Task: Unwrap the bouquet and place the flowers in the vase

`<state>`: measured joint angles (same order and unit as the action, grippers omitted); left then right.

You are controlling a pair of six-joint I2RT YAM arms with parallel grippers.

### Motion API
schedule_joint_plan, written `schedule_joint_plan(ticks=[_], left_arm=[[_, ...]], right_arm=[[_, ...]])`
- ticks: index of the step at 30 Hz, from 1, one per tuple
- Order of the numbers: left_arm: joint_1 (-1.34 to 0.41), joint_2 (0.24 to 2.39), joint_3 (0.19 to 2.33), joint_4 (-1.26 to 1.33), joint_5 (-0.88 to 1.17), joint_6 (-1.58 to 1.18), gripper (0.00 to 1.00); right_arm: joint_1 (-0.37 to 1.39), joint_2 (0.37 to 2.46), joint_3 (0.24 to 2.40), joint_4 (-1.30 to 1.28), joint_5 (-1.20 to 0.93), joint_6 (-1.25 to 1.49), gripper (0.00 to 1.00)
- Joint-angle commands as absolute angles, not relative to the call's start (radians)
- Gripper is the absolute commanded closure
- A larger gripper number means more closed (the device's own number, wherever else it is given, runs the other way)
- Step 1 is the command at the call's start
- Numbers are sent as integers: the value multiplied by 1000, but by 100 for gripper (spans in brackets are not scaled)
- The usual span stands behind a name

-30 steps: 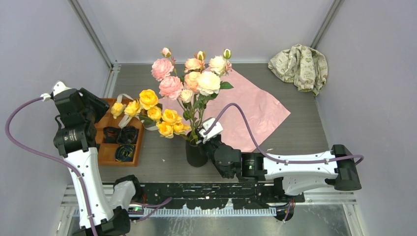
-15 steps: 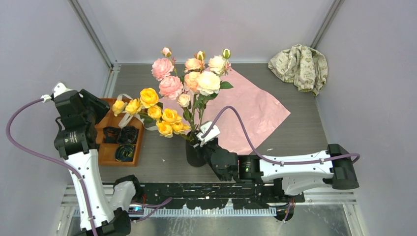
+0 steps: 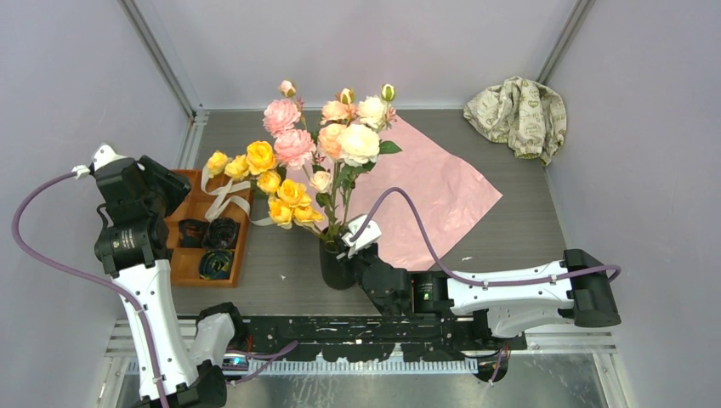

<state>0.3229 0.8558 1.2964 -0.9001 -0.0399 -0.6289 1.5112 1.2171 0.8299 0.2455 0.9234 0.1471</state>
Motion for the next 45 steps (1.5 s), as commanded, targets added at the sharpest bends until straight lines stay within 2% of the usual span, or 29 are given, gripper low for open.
schedule_joint_plan(ticks=[1, 6, 15, 28, 33, 45], left_arm=[[328, 839, 1296, -858, -30, -634, 58], [328, 838, 1296, -859, -31, -634, 57], [328, 837, 1294, -858, -32, -633, 57], [328, 834, 1289, -860, -30, -634, 56], [328, 830, 1293, -862, -32, -632, 56], [327, 828, 1297, -865, -26, -638, 55]], right_arm=[[1521, 1201, 824, 227, 931, 188, 92], [1522, 1193, 833, 215, 937, 186, 80], [1535, 1162, 831, 208, 953, 174, 70], [1586, 1132, 853, 204, 968, 146, 46], [1622, 1117, 865, 206, 995, 130, 41], [1711, 1077, 877, 207, 1110, 88, 40]])
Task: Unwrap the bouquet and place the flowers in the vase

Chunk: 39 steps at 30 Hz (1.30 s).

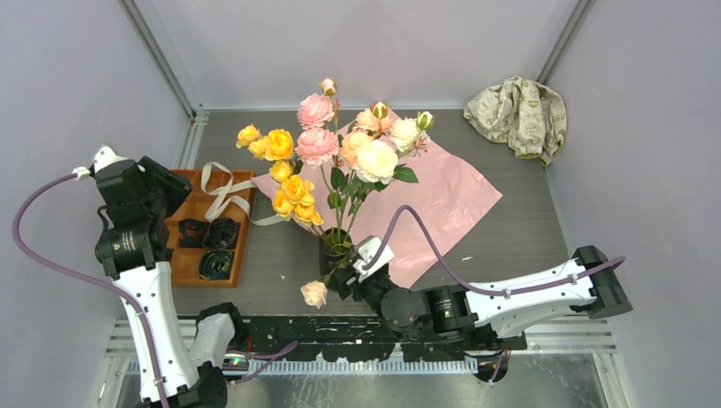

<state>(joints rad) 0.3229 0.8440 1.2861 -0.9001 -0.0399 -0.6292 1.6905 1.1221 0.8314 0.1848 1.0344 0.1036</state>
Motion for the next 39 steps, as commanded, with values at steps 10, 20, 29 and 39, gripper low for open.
schedule_joint_plan(ticks=[10, 20, 29, 39], left_arm=[[327, 818, 1305, -875, -28, -635, 55], [328, 802, 1307, -885, -33, -632, 55], [327, 800, 1302, -885, -34, -634, 55], [327, 796, 1301, -885, -35, -634, 54]], right_arm=[[1754, 1042, 871, 141, 1190, 117, 39], [1804, 995, 862, -52, 1291, 263, 39], [1854, 953, 867, -209, 1384, 368, 40], [1855, 977, 907, -14, 1294, 182, 49]])
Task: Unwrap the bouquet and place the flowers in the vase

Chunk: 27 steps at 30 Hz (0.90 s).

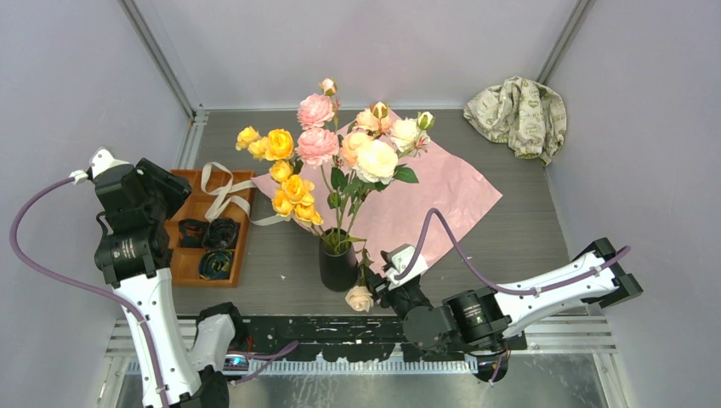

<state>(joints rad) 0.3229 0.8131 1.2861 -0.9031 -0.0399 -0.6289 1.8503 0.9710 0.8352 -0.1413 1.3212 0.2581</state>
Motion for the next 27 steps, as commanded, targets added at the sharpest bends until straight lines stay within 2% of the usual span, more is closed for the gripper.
schedule_joint_plan(ticks=[1, 5, 11, 18, 27], left_arm=[[328, 795, 1301, -885, -34, -634, 54], [327, 793, 1302, -887, -35, -634, 54], [328, 786, 1304, -889, -34, -632, 54], [327, 785, 1304, -891, -42, -625, 54], [328, 789, 1309, -891, -52, -616, 54]], right_arm=[[1855, 980, 916, -7, 1284, 175, 55], [1855, 986, 949, 40, 1258, 164, 77], [1854, 996, 978, 61, 1212, 171, 98], [1806, 1028, 983, 118, 1171, 190, 99], [1574, 1018, 971, 121, 935, 314, 99]])
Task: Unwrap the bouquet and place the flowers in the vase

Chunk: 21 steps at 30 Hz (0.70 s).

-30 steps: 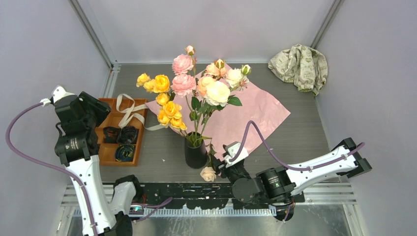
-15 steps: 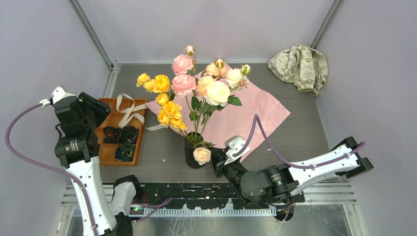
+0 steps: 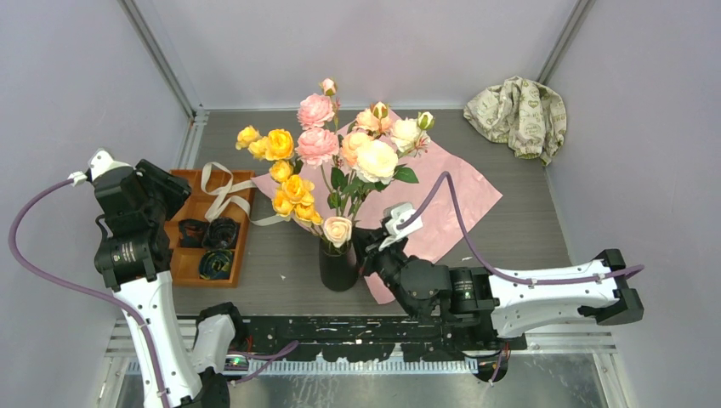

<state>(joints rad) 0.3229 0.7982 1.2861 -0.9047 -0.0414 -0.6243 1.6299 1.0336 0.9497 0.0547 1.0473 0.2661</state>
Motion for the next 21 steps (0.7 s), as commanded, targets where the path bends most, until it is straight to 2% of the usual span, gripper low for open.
schedule_joint_plan(ticks=[1, 8, 21], left_arm=[[328, 790, 1309, -890, -52, -616, 54], [328, 792, 1313, -891, -59, -610, 54], [328, 785, 1305, -896, -58, -605, 54]], right_arm=[[1559, 1023, 979, 122, 915, 314, 99], [1509, 1080, 1000, 125, 768, 375, 99], [1437, 1107, 870, 173, 617, 576, 99]])
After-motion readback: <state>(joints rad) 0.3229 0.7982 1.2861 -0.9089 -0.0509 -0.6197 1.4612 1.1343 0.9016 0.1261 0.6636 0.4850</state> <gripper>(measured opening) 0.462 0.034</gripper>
